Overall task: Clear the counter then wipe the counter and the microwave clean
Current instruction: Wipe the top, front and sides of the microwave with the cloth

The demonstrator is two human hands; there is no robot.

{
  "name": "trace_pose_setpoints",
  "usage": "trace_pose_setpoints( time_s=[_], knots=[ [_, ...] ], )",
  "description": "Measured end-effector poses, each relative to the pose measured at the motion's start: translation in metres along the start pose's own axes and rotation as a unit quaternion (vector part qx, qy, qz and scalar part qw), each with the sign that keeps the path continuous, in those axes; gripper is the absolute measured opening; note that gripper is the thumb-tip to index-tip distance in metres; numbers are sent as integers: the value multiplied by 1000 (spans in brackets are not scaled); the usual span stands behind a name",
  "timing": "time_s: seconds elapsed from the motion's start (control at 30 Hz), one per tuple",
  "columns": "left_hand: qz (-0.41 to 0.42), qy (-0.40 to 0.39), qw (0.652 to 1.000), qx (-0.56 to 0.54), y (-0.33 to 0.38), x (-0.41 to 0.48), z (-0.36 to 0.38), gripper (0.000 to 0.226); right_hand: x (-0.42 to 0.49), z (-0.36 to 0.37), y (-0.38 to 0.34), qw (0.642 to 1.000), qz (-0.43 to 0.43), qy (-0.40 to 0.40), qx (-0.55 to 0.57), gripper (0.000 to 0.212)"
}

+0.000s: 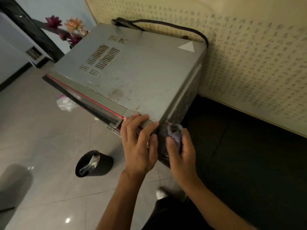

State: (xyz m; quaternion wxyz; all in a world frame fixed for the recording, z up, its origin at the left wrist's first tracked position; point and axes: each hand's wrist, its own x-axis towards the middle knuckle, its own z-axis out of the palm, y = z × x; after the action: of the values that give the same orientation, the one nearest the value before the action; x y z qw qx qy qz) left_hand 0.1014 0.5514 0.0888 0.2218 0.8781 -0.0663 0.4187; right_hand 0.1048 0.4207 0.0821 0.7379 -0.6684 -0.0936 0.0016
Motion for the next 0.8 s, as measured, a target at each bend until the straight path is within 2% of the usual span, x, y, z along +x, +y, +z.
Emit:
trace_pose_setpoints(
  time_s=[0.07,0.13,0.27,0.37,0.43,0.53,0.6,0.67,0.7,0.8],
  knots=[
    [11,-1,1000,-17,-6,1,2,24,5,7,10,997,-73,-5,-32,24],
    [14,12,999,-26,-9,1,7,24,0,8,27,995,-82,-30,-57,28],
    [11,44,999,-28,-11,5,16,24,-25,5,66,988,70,-58,-129,23],
    [15,48,999,-21,-12,5,18,24,-28,5,70,985,85,-38,-149,15],
    [22,46,998,-22,-13,4,17,24,-21,11,48,993,38,-29,-108,16],
    [23,40,998,-34,-15,7,14,29,-7,22,12,992,-89,3,-92,29],
    [29,30,998,-38,-15,6,11,32,-2,22,11,988,-121,-8,-95,33],
    [27,20,999,-41,-15,5,9,33,-7,16,30,991,-83,-47,-94,42],
    [23,15,999,-44,-15,5,8,32,-13,12,45,993,-38,-59,-99,39],
    [19,7,999,-43,-14,4,6,31,-30,0,85,976,112,-65,-176,12]
  ],
)
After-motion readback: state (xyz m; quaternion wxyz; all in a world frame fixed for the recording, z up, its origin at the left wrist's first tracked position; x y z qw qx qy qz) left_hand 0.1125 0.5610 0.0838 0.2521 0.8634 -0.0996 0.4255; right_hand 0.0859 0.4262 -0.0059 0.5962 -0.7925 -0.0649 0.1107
